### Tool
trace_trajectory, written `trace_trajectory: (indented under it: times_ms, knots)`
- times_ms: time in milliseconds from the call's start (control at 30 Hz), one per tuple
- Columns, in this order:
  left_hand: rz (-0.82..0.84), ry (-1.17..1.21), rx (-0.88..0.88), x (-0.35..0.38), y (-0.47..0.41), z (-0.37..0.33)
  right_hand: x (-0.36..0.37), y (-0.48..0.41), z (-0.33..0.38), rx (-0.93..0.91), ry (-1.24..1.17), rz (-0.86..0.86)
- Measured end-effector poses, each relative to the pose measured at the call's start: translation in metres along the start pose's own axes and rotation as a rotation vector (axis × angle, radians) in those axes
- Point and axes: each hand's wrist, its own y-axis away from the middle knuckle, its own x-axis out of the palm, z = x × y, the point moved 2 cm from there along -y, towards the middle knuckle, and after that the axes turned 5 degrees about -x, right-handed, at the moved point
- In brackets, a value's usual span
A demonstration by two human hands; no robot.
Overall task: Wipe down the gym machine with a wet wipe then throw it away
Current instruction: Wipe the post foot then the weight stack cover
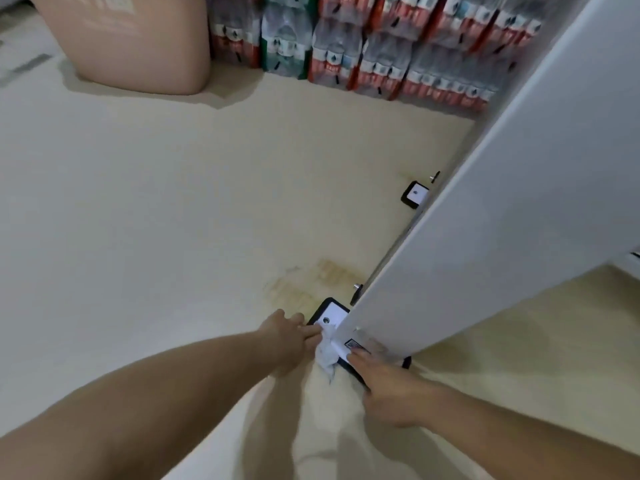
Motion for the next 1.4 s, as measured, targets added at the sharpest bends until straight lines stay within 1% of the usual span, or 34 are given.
trace_trajectory:
  times_ms: [67,167,267,400,567,667,767,834,867,934,967,1034,1067,1101,1134,1201,1301,1334,1368,1401]
  knots:
    - [-0.040,0.109,-0.026,0.005,-0.003,-0.005,0.014,-0.010,0.011,0.015,-0.093,-0.091]
    - [-0.139,0.251,-0.098,0.014,-0.015,-0.014,0.026,-0.025,0.038,-0.013,-0.212,-0.231]
    - [-0.186,0.290,-0.143,0.023,-0.022,-0.015,0.038,-0.043,0.053,0.013,-0.228,-0.316]
    - [-0.267,0.265,-0.130,0.026,-0.031,-0.007,0.044,-0.058,0.062,0.108,-0.184,-0.326]
    - [-0.237,0.201,-0.096,0.021,-0.051,0.003,0.036,-0.072,0.065,0.201,-0.215,-0.360]
    - [-0.233,0.208,-0.087,0.020,-0.053,0.007,0.038,-0.076,0.064,0.206,-0.209,-0.379]
    - [-0.286,0.286,-0.104,0.031,-0.036,0.001,0.052,-0.069,0.060,0.150,-0.115,-0.403]
    - [-0.373,0.367,-0.115,0.045,-0.027,-0.007,0.063,-0.059,0.054,0.133,0.019,-0.400]
    - [-0.418,0.390,-0.123,0.049,-0.023,-0.011,0.065,-0.056,0.048,0.128,0.102,-0.431]
    - [-0.481,0.396,-0.136,0.058,-0.016,-0.021,0.066,-0.045,0.038,0.131,0.206,-0.434]
    - [-0.498,0.397,-0.144,0.061,-0.015,-0.027,0.067,-0.041,0.033,0.103,0.275,-0.446]
    - [-0.484,0.455,-0.161,0.064,-0.008,-0.045,0.072,-0.034,0.023,0.079,0.402,-0.493]
    - [-0.489,0.487,-0.165,0.064,-0.005,-0.054,0.074,-0.028,0.019,0.083,0.439,-0.491]
    - [-0.452,0.502,-0.163,0.062,-0.001,-0.063,0.074,-0.021,0.017,0.096,0.453,-0.482]
    - [-0.405,0.496,-0.160,0.059,0.000,-0.071,0.075,-0.016,0.013,0.123,0.439,-0.478]
    - [-0.340,0.502,-0.161,0.051,0.004,-0.082,0.070,-0.006,0.014,0.154,0.313,-0.502]
    - [-0.357,0.474,-0.153,0.045,0.006,-0.088,0.066,0.000,0.024,0.220,0.120,-0.447]
    - [-0.399,0.477,-0.162,0.043,0.007,-0.083,0.069,-0.004,0.026,0.224,0.089,-0.415]
    - [-0.423,0.466,-0.184,0.043,0.007,-0.075,0.068,-0.009,0.031,0.222,0.051,-0.392]
    - [-0.429,0.437,-0.235,0.043,0.007,-0.066,0.065,-0.018,0.035,0.197,0.042,-0.411]
